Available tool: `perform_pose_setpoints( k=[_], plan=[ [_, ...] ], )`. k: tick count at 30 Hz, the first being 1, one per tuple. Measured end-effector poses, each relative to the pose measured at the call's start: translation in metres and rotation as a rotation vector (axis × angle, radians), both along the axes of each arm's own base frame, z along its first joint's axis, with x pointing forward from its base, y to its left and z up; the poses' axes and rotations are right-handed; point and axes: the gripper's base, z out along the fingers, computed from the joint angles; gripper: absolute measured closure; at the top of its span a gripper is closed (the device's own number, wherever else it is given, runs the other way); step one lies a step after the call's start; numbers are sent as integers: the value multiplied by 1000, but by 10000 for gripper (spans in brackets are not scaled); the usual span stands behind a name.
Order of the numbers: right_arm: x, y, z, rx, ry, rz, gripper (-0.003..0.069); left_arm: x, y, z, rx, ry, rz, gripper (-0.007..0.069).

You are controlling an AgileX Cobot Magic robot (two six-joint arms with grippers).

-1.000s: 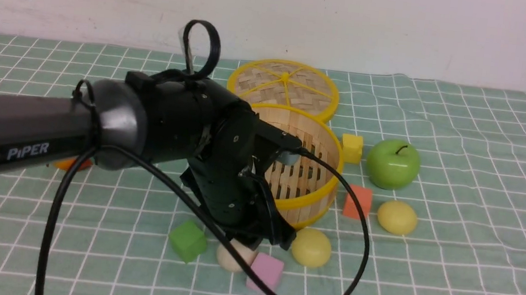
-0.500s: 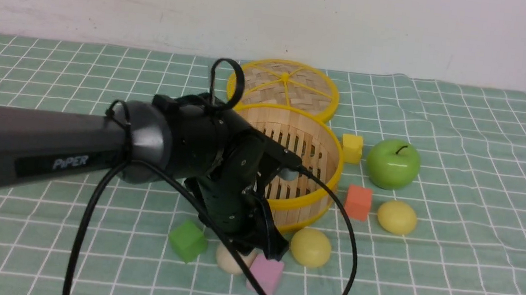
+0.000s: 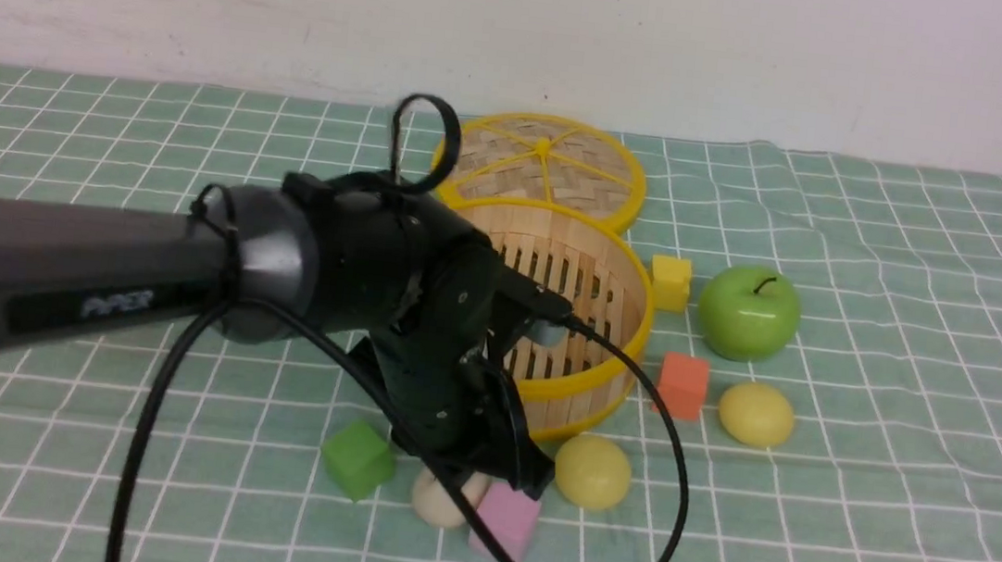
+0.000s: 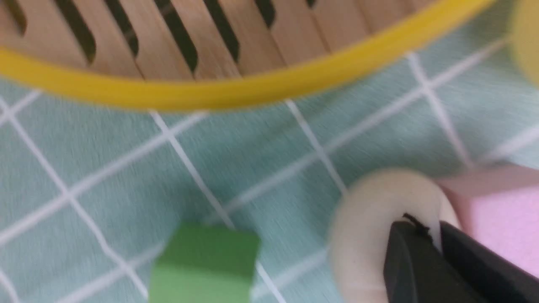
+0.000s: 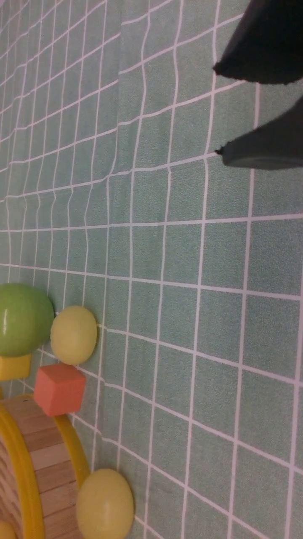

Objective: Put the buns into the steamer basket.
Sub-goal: Use the left arm to grab a steamed stuffed bun, then use the left arm to put the steamed stuffed bun into the steamer, then use the right arm to grab a steamed stuffed bun

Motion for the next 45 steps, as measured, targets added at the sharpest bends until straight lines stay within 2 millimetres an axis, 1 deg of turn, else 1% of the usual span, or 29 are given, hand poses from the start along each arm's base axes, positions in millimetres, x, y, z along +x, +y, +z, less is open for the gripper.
perform_pose_setpoints(
  k=[1,3,4,6,7,9,10,11,13,14,16,18,23,28,30,32,35,36,37,40,41,42,43,44,45],
  plan=[
    [0,0,0,0,0,0,419,-1,0,3,-4,5,3,629],
    [0,0,0,0,0,0,419,-4,2,27,-38,-23,8,629],
    [0,0,0,0,0,0,419,-4,2,44,-66,-56,8,629],
    [0,0,0,0,0,0,419,-2,0,66,-106,-108,8,629],
    [0,0,0,0,0,0,419,2,-2,80,-133,-150,7,629],
    [0,0,0,0,0,0,419,11,-5,96,-162,-207,10,629],
    [0,0,0,0,0,0,419,13,-6,99,-168,-217,11,629],
    [0,0,0,0,0,0,419,21,-8,104,-174,-243,14,629],
    [0,0,0,0,0,0,419,38,-9,100,-171,-255,31,629],
    [0,0,0,0,0,0,419,42,-10,100,-173,-260,35,629],
    [0,0,0,0,0,0,419,66,-12,81,-152,-238,62,629],
    [0,0,0,0,0,0,419,79,-13,63,-127,-206,73,629],
    [0,0,0,0,0,0,419,96,-21,28,-68,-147,64,623],
    [0,0,0,0,0,0,419,106,-17,12,-28,-155,79,594],
    [0,0,0,0,0,0,419,108,-16,11,-26,-157,82,586],
    [0,0,0,0,0,0,419,109,-15,9,-23,-156,86,559],
    [0,0,0,0,0,0,419,109,-16,11,-32,-150,91,496],
    [0,0,0,0,0,0,419,108,-16,11,-35,-137,94,457],
    [0,0,0,0,0,0,419,108,-16,12,-36,-138,94,450],
    [0,0,0,0,0,0,419,105,-17,19,-51,-97,108,295],
    [0,0,0,0,0,0,419,105,-18,20,-53,-97,108,287],
    [0,0,0,0,0,0,419,103,-17,29,-65,-85,114,227],
    [0,0,0,0,0,0,419,100,-17,38,-73,-79,116,195],
    [0,0,0,0,0,0,419,97,-15,47,-80,-75,116,176],
    [0,0,0,0,0,0,419,96,-15,52,-86,-79,114,169]
  ],
)
